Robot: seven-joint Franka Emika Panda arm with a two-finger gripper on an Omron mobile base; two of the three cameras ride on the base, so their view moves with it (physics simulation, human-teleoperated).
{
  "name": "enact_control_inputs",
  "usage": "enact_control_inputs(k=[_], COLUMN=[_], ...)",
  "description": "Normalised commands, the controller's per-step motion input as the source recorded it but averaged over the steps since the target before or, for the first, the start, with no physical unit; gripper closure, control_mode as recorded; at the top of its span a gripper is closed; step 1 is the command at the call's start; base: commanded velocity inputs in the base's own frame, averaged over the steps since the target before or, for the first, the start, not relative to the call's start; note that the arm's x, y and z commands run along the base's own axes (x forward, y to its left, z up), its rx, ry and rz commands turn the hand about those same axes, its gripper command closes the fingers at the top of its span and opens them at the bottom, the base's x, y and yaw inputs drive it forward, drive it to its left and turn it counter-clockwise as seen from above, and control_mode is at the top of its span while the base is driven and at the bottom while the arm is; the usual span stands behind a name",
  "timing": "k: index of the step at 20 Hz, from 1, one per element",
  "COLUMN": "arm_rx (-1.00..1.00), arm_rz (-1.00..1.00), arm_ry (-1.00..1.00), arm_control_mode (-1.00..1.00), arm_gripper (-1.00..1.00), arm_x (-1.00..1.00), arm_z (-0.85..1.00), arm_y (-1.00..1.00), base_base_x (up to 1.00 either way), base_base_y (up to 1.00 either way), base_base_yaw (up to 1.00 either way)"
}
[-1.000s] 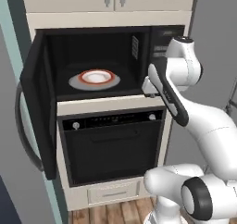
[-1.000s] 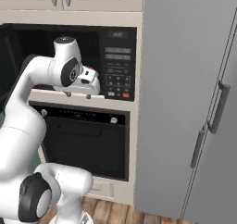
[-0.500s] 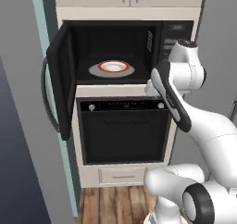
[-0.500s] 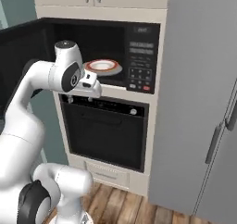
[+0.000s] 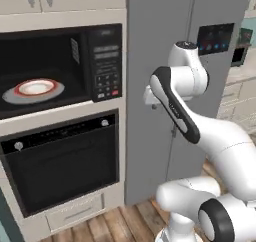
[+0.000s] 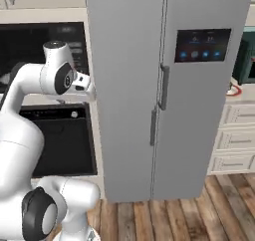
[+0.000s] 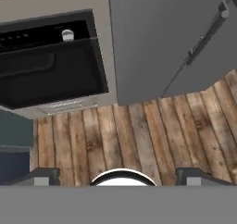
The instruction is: Pick the broccoli from the counter and place it in the microwave.
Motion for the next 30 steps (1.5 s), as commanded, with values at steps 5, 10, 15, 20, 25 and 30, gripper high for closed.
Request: enact_control_inputs(k=[5,10,15,20,25,30], arm_rx=[0.0,0.0,0.0,0.0,0.0,0.0], arm_rz=[0.0,0.0,0.0,0.0,0.0,0.0], arm_ry=[0.0,0.0,0.0,0.0,0.0,0.0], arm_control_mode=[1.0,1.0,1.0,1.0,1.0,1.0], arm_gripper=[-1.0,-1.0,-1.0,-1.0,-1.0,-1.0], arm_x=[0.0,0.0,0.0,0.0,0.0,0.0], arm_z=[0.0,0.0,0.0,0.0,0.0,0.0], arm_y=[0.0,0.0,0.0,0.0,0.0,0.0], base_base_x=[0.0,0.26,1.0,1.0,1.0,1.0], base_base_y=[0.0,0.19,0.24,-0.12,-0.36,-0.38], base_base_yaw=[-1.0,-0.9,-0.16,0.0,0.09,0.21])
